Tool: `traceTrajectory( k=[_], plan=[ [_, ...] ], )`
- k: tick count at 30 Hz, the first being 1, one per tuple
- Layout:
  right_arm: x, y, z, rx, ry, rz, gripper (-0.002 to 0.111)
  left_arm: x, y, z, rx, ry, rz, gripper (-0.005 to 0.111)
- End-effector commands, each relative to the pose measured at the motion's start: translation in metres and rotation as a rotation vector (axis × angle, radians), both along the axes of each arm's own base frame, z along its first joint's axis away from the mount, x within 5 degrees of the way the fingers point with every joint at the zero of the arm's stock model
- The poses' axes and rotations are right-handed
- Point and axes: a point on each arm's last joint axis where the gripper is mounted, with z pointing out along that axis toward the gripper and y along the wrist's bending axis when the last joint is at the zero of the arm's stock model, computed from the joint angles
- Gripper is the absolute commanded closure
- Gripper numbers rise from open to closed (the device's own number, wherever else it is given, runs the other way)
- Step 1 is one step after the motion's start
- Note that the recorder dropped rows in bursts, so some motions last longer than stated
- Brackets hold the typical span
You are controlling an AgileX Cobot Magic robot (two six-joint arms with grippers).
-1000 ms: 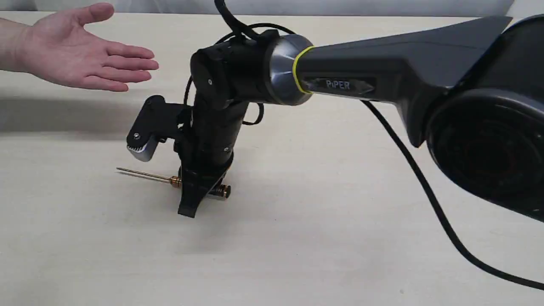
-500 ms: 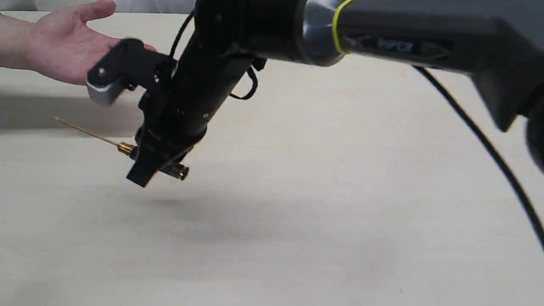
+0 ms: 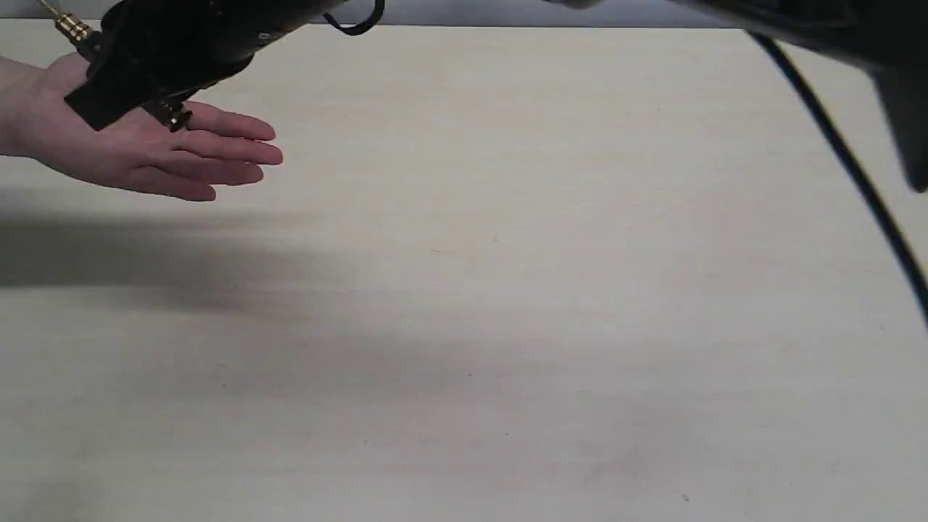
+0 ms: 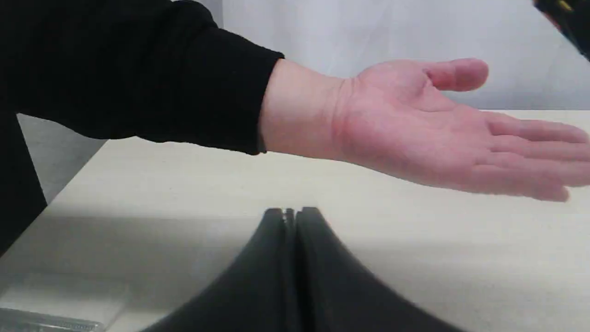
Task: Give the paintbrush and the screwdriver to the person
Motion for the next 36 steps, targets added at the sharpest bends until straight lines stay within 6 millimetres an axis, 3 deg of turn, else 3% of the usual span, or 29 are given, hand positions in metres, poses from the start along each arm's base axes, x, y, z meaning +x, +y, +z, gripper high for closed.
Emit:
traceTrajectory(
  k=[1,5,10,19,23,26,29,36],
  plan=[
    [0.016,0.013,-0.011,-0.001,-0.010,-0.030,0.103,0.000,0.000,0.000,-0.002,-0.011,-0.006,0.107],
    [0.028,0.019,-0.035,-0.058,0.005,-0.072,0.090,0.000,0.000,0.000,-0.002,-0.011,-0.006,0.107],
    [0.030,0.020,-0.041,-0.081,0.004,-0.075,0.065,0.000,0.000,0.000,-0.002,-0.011,-0.006,0.107],
    [0.029,0.019,-0.037,-0.077,0.013,-0.078,0.063,0.000,0.000,0.000,-0.005,-0.011,-0.006,0.107],
    [0.027,0.011,-0.014,-0.063,-0.017,-0.090,0.067,0.000,0.000,0.000,-0.005,-0.011,-0.006,0.107],
    [0.027,-0.002,0.011,-0.052,-0.046,-0.145,0.081,0.000,0.000,0.000,-0.005,-0.011,-0.006,0.107],
    [0.029,-0.021,0.039,-0.020,-0.059,-0.220,0.104,0.000,0.000,0.000,-0.005,-0.011,-0.006,0.107],
    [0.022,-0.072,0.085,-0.005,-0.046,-0.276,0.104,0.000,0.000,0.000,-0.005,-0.011,-0.006,0.107]
  ],
)
